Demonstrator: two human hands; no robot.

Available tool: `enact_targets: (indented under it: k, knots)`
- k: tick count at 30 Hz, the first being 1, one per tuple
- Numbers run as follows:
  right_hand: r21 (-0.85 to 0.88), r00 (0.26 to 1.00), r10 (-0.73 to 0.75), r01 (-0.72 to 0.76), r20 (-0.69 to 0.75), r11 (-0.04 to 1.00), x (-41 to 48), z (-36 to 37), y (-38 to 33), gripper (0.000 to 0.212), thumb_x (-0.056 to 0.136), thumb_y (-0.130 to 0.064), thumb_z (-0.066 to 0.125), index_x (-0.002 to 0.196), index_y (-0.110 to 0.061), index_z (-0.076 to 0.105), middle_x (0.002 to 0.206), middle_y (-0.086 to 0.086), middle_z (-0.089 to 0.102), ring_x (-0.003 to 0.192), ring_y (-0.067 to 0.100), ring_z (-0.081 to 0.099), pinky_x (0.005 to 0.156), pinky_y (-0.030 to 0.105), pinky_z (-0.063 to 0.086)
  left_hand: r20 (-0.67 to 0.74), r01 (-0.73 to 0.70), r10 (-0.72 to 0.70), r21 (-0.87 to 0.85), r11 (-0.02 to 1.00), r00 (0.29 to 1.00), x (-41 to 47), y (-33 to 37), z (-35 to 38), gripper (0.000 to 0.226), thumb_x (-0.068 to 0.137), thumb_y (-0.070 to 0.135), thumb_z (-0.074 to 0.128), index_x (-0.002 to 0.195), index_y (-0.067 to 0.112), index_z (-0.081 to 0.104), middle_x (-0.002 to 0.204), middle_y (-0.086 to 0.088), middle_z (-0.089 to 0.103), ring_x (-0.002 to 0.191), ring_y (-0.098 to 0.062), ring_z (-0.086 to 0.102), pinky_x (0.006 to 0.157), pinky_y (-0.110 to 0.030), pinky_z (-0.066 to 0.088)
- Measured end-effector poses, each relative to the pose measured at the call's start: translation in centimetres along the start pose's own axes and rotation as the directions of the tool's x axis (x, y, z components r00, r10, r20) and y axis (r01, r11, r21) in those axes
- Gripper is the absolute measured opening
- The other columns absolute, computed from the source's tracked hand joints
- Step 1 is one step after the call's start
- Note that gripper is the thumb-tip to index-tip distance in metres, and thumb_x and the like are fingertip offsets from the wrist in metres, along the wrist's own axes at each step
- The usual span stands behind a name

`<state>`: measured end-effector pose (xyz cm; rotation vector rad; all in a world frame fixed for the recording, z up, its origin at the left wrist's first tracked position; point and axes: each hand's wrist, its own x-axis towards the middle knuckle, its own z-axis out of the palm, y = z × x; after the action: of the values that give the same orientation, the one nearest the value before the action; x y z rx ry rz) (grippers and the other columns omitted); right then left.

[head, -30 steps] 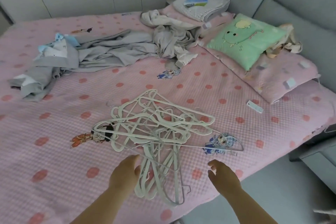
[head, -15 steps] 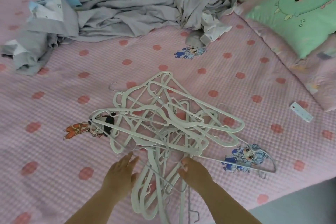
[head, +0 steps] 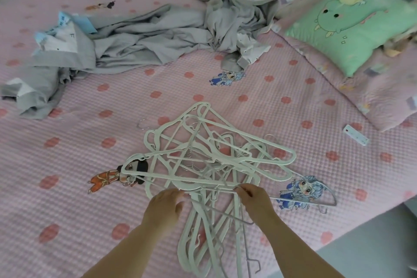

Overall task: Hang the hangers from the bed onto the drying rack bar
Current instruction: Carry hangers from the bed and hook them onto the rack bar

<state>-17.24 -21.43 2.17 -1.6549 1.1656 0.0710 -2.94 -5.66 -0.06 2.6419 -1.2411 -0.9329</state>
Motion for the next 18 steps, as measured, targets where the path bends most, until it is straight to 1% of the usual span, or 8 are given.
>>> enact_targets:
  k: [3,5,7,10,13,15,16,18]
  knots:
    - [0.096,0.999,-0.001,0.006,-0.047,0.995,-2.3,-1.5,-2.5,0.026,0.092,-0.011,0.051,0.069,-0.012,0.065,0.042,-0.005,0.038,0.034,0.003,0.03,0.036,0.01,0.022,-0.055,0.009,-0.019,-0.176,0.984,0.998,0.0,1.3,-2.9,0.036,0.1,0.024,0.03,0.13,0.015,0.048,0.13,-0.001,0.055,0.121,-0.015,0.049,0.101,-0.026,0.037]
    - [0.129,0.998,-0.006,0.015,-0.065,0.992,-4.3,-2.4,-4.1,0.022,0.091,-0.013,0.053,0.085,0.001,0.069,0.041,-0.006,0.039,0.035,0.004,0.029,0.043,0.012,0.028,-0.064,0.03,-0.06,-0.397,0.917,0.996,-0.2,2.6,-5.2,0.033,0.1,0.02,0.031,0.119,0.011,0.056,0.123,-0.009,0.058,0.117,-0.024,0.053,0.094,-0.029,0.039]
    - [0.153,0.996,-0.013,0.027,-0.089,0.988,-6.4,-3.2,-5.4,0.022,0.09,-0.013,0.054,0.093,0.003,0.068,0.037,-0.01,0.039,0.035,0.004,0.03,0.046,0.015,0.03,-0.026,0.036,-0.07,-0.65,0.759,0.997,-0.7,4.5,-7.7,0.028,0.099,0.02,0.033,0.095,0.013,0.06,0.11,-0.016,0.061,0.103,-0.028,0.059,0.083,-0.031,0.041]
    - [0.19,0.992,-0.033,0.055,-0.12,0.98,-9.6,-3.9,-6.8,0.029,0.091,-0.014,0.053,0.098,0.012,0.063,0.029,-0.011,0.032,0.028,0.003,0.024,0.035,0.011,0.022,0.13,0.116,0.002,-0.889,0.443,0.992,-2.2,7.7,-10.8,0.031,0.099,0.034,0.033,0.104,0.011,0.054,0.104,-0.012,0.065,0.079,-0.021,0.061,0.072,-0.03,0.047]
    - [0.312,0.987,-0.037,0.084,-0.155,0.946,-12.5,-4.2,-7.7,0.03,0.092,-0.014,0.052,0.084,0.014,0.059,0.028,-0.01,0.029,0.027,0.002,0.02,0.034,0.011,0.02,0.106,0.097,0.045,-0.98,0.172,0.993,-3.8,9.9,-13.3,0.023,0.099,0.028,0.036,0.088,0.013,0.051,0.078,-0.006,0.063,0.055,-0.015,0.066,0.054,-0.025,0.055]
    - [0.389,0.985,-0.061,0.12,-0.16,0.914,-14.5,-4.4,-8.3,0.023,0.093,-0.015,0.051,0.074,-0.006,0.06,0.029,-0.009,0.036,0.027,0.002,0.023,0.033,0.012,0.021,0.055,0.046,0.062,-0.99,0.136,0.997,-4.7,10.8,-14.8,0.023,0.098,0.017,0.038,0.082,0.008,0.051,0.063,-0.008,0.065,0.04,-0.01,0.063,0.041,-0.02,0.053]
    - [0.405,0.983,-0.082,0.143,-0.165,0.903,-15.5,-4.4,-8.6,0.021,0.092,-0.015,0.052,0.074,-0.011,0.061,0.032,-0.009,0.041,0.027,0.002,0.026,0.033,0.013,0.023,0.04,0.027,0.084,-0.989,0.146,0.996,-5.2,11.2,-15.6,0.024,0.098,0.013,0.039,0.078,0.005,0.05,0.055,-0.008,0.064,0.036,-0.011,0.061,0.038,-0.018,0.051]
    - [0.396,0.976,-0.132,0.192,-0.174,0.898,-17.3,-4.4,-9.2,0.021,0.091,-0.018,0.053,0.073,-0.014,0.06,0.041,-0.008,0.05,0.031,0.003,0.035,0.036,0.013,0.029,0.014,-0.006,0.124,-0.987,0.161,0.992,-6.3,11.9,-17.0,0.025,0.097,0.008,0.038,0.074,0.005,0.048,0.058,-0.011,0.058,0.036,-0.016,0.06,0.034,-0.019,0.048]
